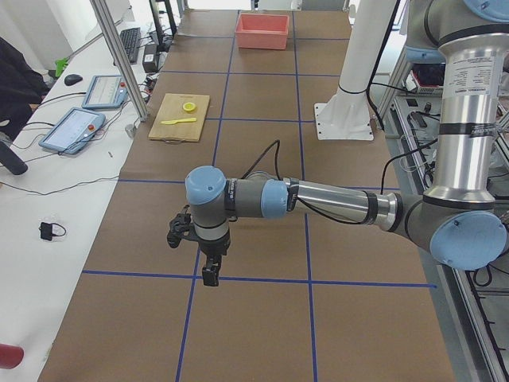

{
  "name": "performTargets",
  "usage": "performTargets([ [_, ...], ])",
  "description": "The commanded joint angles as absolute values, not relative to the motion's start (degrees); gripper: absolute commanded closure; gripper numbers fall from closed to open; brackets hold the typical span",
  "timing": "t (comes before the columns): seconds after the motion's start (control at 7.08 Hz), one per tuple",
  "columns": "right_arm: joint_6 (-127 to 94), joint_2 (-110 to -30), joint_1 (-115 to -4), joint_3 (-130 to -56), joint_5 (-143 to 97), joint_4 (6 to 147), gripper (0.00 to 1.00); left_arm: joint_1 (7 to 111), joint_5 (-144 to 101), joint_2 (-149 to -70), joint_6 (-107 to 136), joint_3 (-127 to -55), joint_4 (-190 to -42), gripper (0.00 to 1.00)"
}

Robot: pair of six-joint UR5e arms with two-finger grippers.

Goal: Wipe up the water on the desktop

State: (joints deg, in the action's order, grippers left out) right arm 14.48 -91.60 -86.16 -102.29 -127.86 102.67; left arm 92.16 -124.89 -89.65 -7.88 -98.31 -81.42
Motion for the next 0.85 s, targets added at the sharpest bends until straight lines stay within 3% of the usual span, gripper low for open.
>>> performTargets([
  [0.0,2.21,-89.91,-86.57,-99.33,-127.17,99.52,0.00,93.08,-127.50,-88.69,-8.18,-97.91,-81.39,0.02],
  [0.71,-3.08,-91.05,-86.57,-96.42,-133.77,94.31,0.00,92.73,-131.57,-89.30,2.09,-95.81,-85.58,0.02],
])
